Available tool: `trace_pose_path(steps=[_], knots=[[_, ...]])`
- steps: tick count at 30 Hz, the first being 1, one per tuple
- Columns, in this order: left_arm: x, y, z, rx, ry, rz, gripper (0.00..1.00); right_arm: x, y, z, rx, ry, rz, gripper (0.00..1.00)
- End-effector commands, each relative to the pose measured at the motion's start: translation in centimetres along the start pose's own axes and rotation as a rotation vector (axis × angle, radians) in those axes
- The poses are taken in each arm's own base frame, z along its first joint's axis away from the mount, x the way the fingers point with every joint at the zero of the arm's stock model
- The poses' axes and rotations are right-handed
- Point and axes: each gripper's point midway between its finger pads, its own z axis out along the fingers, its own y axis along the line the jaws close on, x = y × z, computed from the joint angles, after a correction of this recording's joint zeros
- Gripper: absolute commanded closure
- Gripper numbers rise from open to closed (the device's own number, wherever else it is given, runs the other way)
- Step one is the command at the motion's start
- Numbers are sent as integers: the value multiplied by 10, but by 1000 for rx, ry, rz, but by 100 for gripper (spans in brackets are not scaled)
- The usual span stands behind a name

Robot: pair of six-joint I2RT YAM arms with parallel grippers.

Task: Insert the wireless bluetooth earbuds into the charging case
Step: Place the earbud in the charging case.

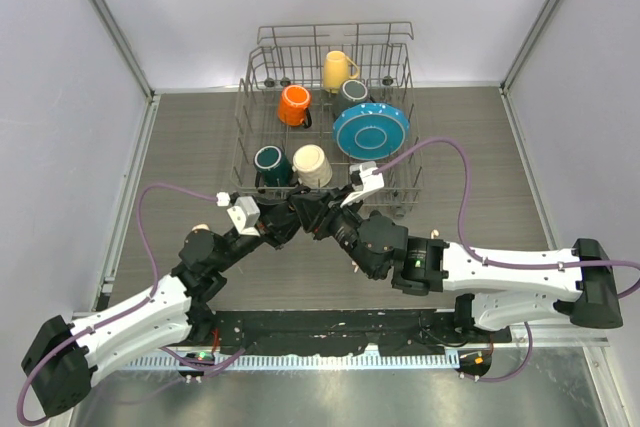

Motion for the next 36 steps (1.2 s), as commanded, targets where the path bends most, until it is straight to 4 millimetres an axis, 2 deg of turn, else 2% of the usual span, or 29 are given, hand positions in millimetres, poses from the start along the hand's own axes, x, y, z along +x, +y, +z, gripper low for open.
trace_pose_path(steps=[1, 8, 17, 22, 26, 32, 36], knots=[[-46, 0, 6, -10, -146, 24, 100, -2, -1, -1, 12, -23, 26, 99], [-50, -3, 3, 7, -160, 28, 100, -2, -10, -3, 41, -36, 27, 99], [-49, -11, 3, 50, -156, 25, 100, 3, -5, 1, 30, -26, 26, 99], [-50, -6, 4, 23, -160, 24, 100, 6, -1, 1, 1, -11, 14, 99], [-51, 0, 4, -9, -168, 30, 100, 16, 12, -6, -106, 47, -39, 99], [-58, 4, 4, -33, -196, 37, 100, 30, 4, -9, -79, 114, -79, 99], [-59, 3, 4, -26, -199, 37, 100, 31, 5, -9, -81, 120, -72, 95]])
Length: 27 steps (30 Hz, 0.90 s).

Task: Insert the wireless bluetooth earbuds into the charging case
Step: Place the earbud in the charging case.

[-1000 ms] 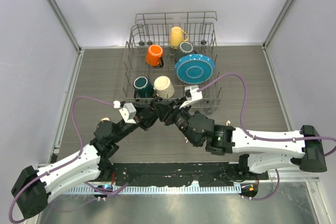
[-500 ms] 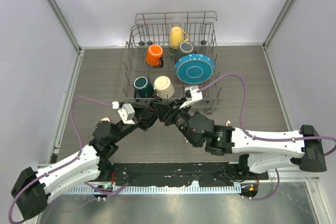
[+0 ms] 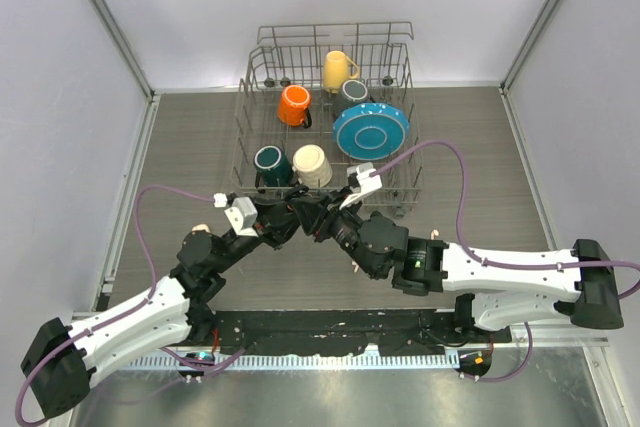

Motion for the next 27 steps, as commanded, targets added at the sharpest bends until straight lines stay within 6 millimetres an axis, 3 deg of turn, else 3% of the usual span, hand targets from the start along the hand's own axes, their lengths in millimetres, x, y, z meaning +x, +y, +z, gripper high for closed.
trace_pose_path(steps=[1, 8, 11, 12, 16, 20, 27], knots=[[-52, 1, 6, -11, -178, 31, 100, 20, 7, -7, -45, 97, -35, 95], [-48, -13, 5, 66, -157, 29, 100, 9, 9, -6, -27, 84, -33, 76], [-45, -17, 4, 87, -144, 24, 100, -2, 13, -6, -23, 76, -32, 62], [-44, -17, 3, 90, -142, 24, 100, -9, 16, -6, -17, 64, -16, 51], [-44, -19, 1, 94, -135, 21, 100, -20, 19, -6, -19, 46, -6, 39], [-42, -18, -1, 88, -127, 22, 100, -32, 28, -9, -49, 33, 12, 36], [-36, -15, -4, 72, -110, 18, 100, -69, 51, -22, -167, -28, 56, 35]])
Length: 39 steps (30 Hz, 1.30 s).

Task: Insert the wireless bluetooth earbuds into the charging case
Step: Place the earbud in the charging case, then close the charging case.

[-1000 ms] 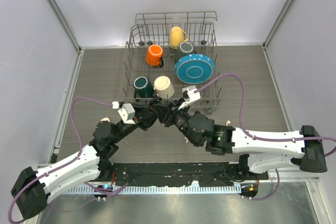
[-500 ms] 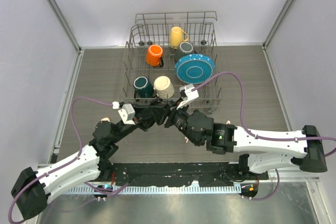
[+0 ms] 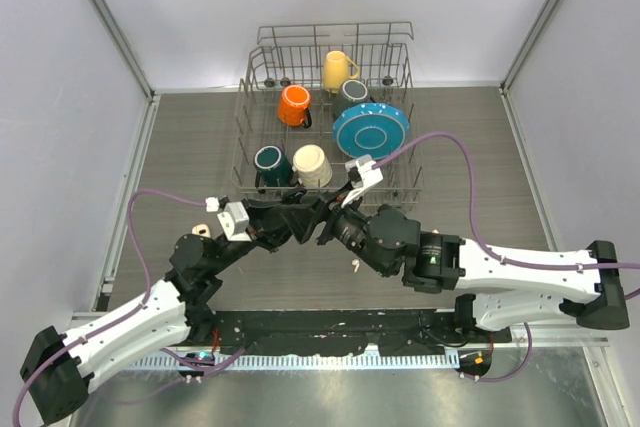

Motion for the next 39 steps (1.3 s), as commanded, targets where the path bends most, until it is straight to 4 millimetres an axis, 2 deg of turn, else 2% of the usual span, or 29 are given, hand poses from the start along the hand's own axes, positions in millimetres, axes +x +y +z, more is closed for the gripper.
trace_pose_path(steps=[1, 9, 12, 13, 15, 16, 17, 18, 19, 20, 21, 22, 25, 26, 28, 29, 33, 39], knots=[[-20, -2, 1, 7, -65, 15, 100, -55, 23, -15, -85, -103, 47, 35], [-18, -2, -1, 2, -54, 7, 100, -74, 18, -24, -69, -155, 63, 35], [-15, -4, -2, 13, -42, 4, 100, -78, -2, -24, 33, -180, 64, 35], [-15, -7, -2, 32, -39, 6, 100, -72, -13, -23, 87, -156, 45, 35], [-12, -12, -2, 58, -25, 4, 100, -80, -27, -20, 174, -167, 49, 35], [-13, -14, -2, 71, -21, 4, 100, -70, -38, -19, 218, -119, 29, 35], [-11, -19, -1, 99, -12, 1, 100, -75, -34, -17, 210, -105, 42, 35], [-9, -21, -1, 112, -2, -1, 100, -69, -37, -12, 217, -72, 36, 35], [-8, -23, 0, 128, 5, -3, 100, -66, -53, -8, 261, -41, 47, 36], [-7, -29, 0, 159, 16, -5, 100, -68, -51, -5, 251, -24, 63, 36], [-6, -30, 1, 173, 22, -6, 100, -60, -52, 1, 232, 22, 71, 36], [-5, -33, 2, 189, 29, -6, 100, -58, -62, 4, 255, 43, 88, 36], [-6, -40, 3, 233, 46, -1, 100, -45, -67, 9, 244, 119, 100, 36], [-4, -40, 3, 235, 60, 2, 100, -47, -71, 12, 252, 127, 105, 36], [-6, -40, 3, 237, 56, 15, 100, -31, -73, 16, 247, 202, 96, 36], [-7, -39, 2, 236, 52, 21, 100, -30, -71, 17, 238, 218, 92, 36], [-7, -36, 2, 218, 55, 34, 100, -6, -63, 17, 182, 334, 70, 43], [-3, -30, 2, 182, 63, 30, 100, 10, -58, -3, 117, 415, 74, 53]])
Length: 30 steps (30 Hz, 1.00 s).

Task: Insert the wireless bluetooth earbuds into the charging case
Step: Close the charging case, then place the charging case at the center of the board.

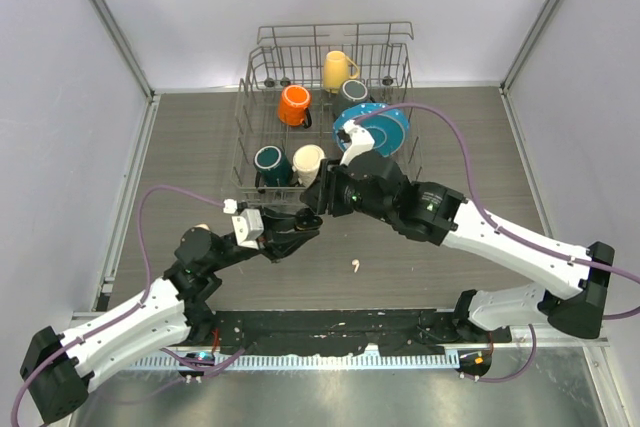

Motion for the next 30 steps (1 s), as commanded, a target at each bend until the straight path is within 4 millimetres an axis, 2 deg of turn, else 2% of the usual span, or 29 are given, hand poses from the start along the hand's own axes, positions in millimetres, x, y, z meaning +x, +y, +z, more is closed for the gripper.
trace_pose_path(steps=[1, 5, 7, 9, 11, 12, 13, 16, 20, 24, 25, 30], knots=[[-23, 8, 3, -41, -60, 41, 100, 3, 16, -25, -116, 35, 0, 56], [-20, 15, 3, -80, -54, 32, 100, 15, 13, -36, -154, 54, 2, 59], [-19, 18, 3, -97, -47, 21, 100, 11, 4, -41, -115, 24, 27, 59], [-16, 19, 4, -101, -32, 6, 100, 4, -17, -41, -23, -42, 45, 55], [-4, 15, 3, -87, 18, -31, 100, -7, -31, -50, 38, -112, 96, 49], [0, 14, 3, -81, 38, -50, 100, -14, -49, -53, 125, -171, 116, 46], [15, 11, 1, -83, 98, -115, 100, -22, -57, -61, 152, -220, 144, 45], [40, 5, -6, -101, 198, -262, 100, -30, -78, -72, 227, -304, 187, 43], [76, -1, -19, -195, 289, -534, 100, -35, -88, -85, 238, -355, 221, 43], [118, 2, -34, -317, 354, -700, 100, -29, -89, -83, 237, -340, 225, 43], [123, 8, -35, -361, 347, -716, 100, -28, -89, -82, 235, -336, 230, 43], [154, 11, -36, -425, 433, -796, 99, -19, -87, -71, 232, -294, 230, 43]])
